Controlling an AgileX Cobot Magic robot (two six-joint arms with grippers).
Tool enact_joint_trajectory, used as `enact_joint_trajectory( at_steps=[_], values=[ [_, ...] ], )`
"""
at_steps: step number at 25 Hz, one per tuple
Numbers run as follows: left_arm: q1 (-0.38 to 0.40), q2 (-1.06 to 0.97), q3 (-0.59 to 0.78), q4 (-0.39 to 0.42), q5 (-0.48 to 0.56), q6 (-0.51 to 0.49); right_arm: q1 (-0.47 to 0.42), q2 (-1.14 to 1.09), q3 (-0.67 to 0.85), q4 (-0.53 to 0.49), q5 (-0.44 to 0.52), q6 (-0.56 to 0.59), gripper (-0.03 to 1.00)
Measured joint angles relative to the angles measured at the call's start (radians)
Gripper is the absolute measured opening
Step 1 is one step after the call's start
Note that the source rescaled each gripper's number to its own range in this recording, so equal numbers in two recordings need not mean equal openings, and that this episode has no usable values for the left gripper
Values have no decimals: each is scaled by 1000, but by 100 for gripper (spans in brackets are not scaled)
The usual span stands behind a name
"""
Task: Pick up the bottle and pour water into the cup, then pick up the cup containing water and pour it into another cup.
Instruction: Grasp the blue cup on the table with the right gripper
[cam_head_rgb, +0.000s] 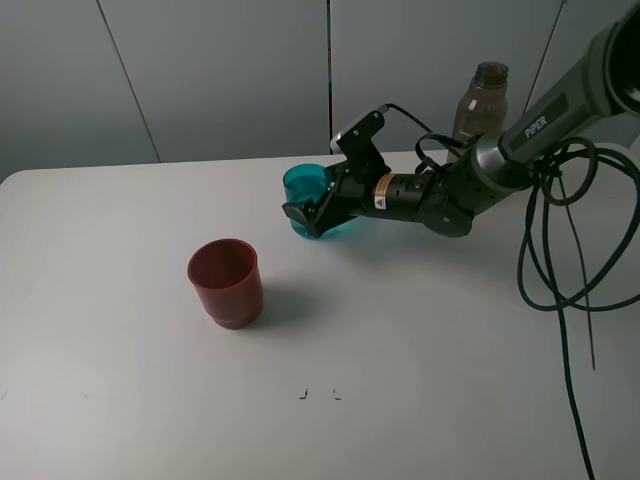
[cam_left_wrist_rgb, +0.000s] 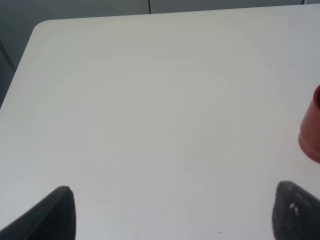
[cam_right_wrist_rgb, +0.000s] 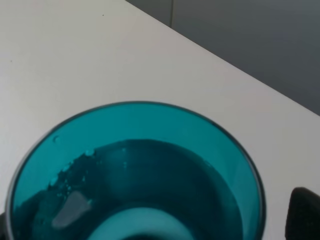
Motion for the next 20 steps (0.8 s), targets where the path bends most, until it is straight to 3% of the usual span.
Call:
enact_joint_trajectory(
  at_steps=[20],
  values=[
    [0,0,0,0,0,0,34,61,-58,22,-21,4,100]
  ],
)
